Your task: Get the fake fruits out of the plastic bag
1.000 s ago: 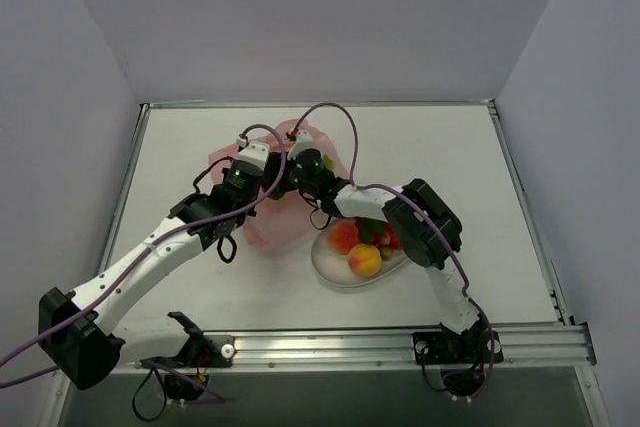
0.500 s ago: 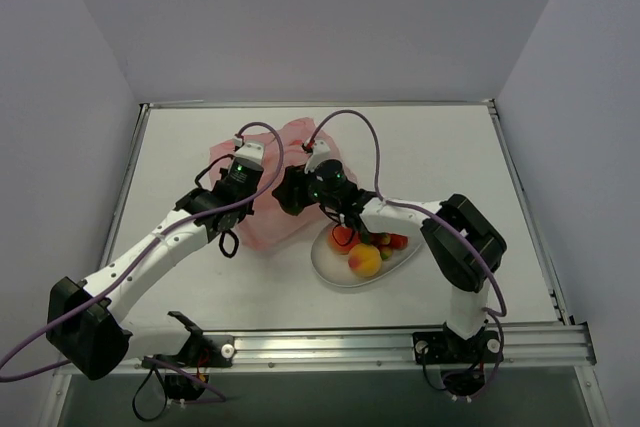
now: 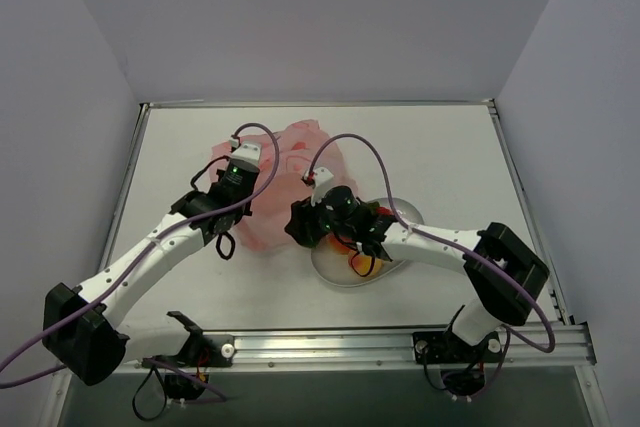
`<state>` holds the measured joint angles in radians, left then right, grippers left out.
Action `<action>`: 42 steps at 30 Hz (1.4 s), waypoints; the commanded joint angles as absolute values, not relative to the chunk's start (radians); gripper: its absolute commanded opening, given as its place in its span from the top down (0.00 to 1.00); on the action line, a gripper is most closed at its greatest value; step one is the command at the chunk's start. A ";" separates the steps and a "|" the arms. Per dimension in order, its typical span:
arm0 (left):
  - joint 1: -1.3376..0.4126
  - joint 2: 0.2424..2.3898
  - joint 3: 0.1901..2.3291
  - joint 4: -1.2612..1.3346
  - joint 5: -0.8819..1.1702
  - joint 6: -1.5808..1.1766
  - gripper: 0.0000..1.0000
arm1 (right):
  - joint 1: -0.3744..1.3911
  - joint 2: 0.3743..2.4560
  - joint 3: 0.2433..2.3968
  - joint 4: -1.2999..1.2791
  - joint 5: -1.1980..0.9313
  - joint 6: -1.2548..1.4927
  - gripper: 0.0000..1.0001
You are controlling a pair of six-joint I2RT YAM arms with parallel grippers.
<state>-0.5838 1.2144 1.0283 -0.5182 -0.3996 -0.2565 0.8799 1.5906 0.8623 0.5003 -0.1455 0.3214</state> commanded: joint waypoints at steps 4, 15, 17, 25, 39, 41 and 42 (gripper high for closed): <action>-0.574 1.137 1.031 -0.518 -0.416 -0.264 0.98 | 0.897 1.457 0.753 0.402 -0.034 0.275 0.80; -0.575 1.137 1.034 -0.526 -0.385 -0.262 0.98 | 0.913 1.427 0.670 0.382 -0.008 0.284 0.69; -0.575 1.137 1.034 -0.526 -0.382 -0.262 0.98 | 0.917 1.428 0.676 0.365 -0.003 0.276 0.53; -0.575 1.135 1.034 -0.525 -0.368 -0.259 0.98 | 0.933 1.436 0.704 0.331 0.025 0.261 0.27; -0.575 1.106 1.029 -0.506 -0.341 -0.253 0.98 | 0.956 1.405 0.831 0.406 0.018 0.284 0.36; -0.575 1.095 1.025 -0.491 -0.318 -0.250 0.98 | 0.954 1.430 0.871 0.422 0.035 0.272 0.36; -0.577 1.088 1.026 -0.491 -0.311 -0.247 0.97 | 0.953 1.474 0.891 0.431 0.041 0.265 0.36</action>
<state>-0.5812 1.1370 1.0042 -0.5137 -0.3359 -0.2546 0.9470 1.4567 0.8127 0.3565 0.0013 0.2714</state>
